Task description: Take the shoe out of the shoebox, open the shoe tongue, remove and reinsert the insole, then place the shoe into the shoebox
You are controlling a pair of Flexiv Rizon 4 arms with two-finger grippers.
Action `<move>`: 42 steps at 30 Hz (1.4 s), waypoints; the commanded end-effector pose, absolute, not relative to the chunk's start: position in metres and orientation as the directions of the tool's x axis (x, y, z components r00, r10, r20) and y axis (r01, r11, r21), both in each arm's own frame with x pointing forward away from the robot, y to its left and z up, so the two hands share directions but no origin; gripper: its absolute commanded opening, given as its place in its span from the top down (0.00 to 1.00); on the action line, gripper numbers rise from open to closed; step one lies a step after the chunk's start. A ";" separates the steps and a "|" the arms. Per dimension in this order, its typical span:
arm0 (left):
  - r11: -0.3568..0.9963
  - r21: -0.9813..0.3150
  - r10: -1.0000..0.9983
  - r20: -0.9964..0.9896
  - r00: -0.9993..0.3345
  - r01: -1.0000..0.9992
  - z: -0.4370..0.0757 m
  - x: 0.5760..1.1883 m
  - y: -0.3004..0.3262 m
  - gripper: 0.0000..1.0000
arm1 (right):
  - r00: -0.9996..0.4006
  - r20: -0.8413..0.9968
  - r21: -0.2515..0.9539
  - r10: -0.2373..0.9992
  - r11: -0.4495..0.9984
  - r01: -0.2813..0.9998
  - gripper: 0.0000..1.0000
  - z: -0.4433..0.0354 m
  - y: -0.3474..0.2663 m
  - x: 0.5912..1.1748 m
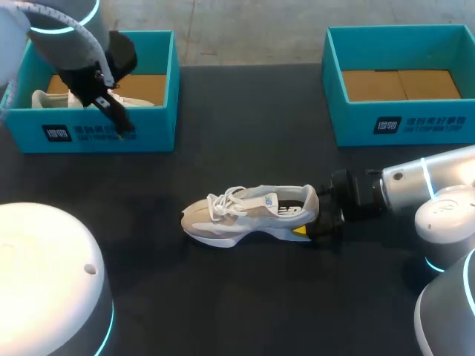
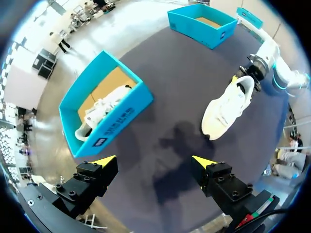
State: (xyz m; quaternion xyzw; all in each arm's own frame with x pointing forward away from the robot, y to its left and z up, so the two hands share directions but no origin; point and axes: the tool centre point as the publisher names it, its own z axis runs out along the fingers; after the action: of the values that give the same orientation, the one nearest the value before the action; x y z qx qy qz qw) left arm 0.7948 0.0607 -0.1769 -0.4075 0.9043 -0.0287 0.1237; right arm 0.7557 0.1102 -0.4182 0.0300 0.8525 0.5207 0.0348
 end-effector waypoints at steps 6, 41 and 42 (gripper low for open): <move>0.666 -0.124 -0.744 -0.181 -0.643 -0.736 -0.180 0.785 0.043 0.00 | -0.996 -0.029 0.889 0.089 0.458 0.015 1.00 -0.419 0.112 0.755; 0.643 -0.131 -0.764 -0.174 -0.621 -0.754 -0.182 0.781 0.042 0.00 | -0.996 -0.029 0.889 0.089 0.458 0.015 1.00 -0.419 0.112 0.755; 0.633 -0.139 -0.773 -0.171 -0.611 -0.762 -0.183 0.780 0.040 0.00 | -0.996 -0.029 0.889 0.089 0.458 0.015 1.00 -0.419 0.112 0.755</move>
State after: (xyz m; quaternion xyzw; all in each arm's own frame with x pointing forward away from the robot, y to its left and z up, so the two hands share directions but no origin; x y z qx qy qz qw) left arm 0.7844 0.0424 -0.1806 -0.4190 0.9016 -0.0217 0.1054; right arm 0.7556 0.1102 -0.4183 0.0300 0.8525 0.5207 0.0348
